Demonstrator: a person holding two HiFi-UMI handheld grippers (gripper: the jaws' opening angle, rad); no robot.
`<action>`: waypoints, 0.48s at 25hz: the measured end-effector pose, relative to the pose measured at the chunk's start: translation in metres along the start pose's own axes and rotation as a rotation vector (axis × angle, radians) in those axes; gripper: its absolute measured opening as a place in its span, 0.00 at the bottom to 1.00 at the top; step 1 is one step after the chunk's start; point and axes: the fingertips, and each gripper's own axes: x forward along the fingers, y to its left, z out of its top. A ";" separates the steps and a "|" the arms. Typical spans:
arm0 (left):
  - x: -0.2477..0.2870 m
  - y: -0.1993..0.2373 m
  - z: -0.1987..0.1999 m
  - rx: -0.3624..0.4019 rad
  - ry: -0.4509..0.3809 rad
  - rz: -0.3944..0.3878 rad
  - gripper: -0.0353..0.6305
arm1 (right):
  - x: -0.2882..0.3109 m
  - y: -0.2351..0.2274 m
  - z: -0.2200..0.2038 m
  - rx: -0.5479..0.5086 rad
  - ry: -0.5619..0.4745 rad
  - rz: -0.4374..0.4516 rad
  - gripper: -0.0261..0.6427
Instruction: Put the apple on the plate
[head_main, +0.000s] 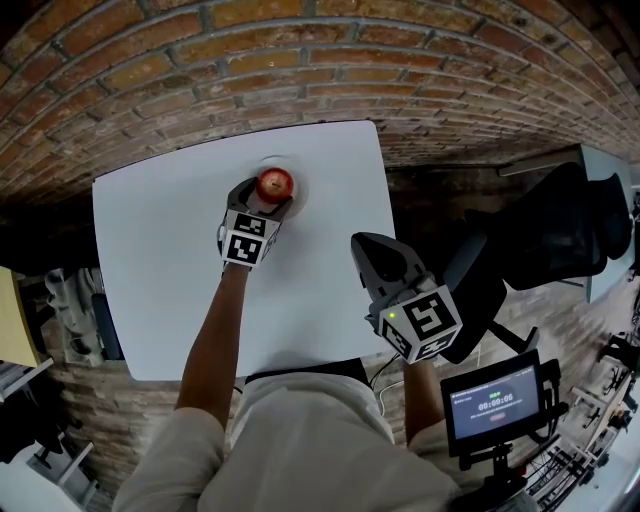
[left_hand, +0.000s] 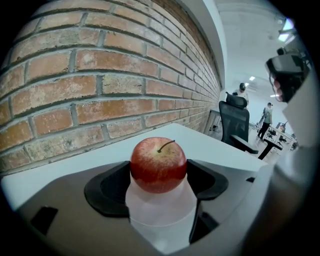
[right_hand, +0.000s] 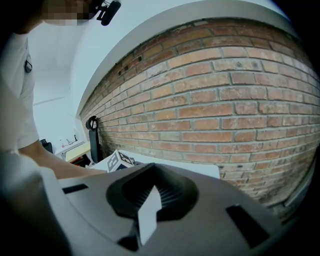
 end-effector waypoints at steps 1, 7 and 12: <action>0.000 0.000 0.000 0.000 0.002 0.001 0.59 | 0.001 0.000 0.000 0.001 -0.001 0.001 0.04; 0.000 0.001 0.001 -0.012 0.010 -0.003 0.59 | 0.000 0.001 0.000 0.002 -0.002 0.006 0.04; 0.001 0.000 0.002 -0.046 0.008 -0.026 0.59 | 0.000 0.000 -0.001 0.001 -0.002 0.003 0.04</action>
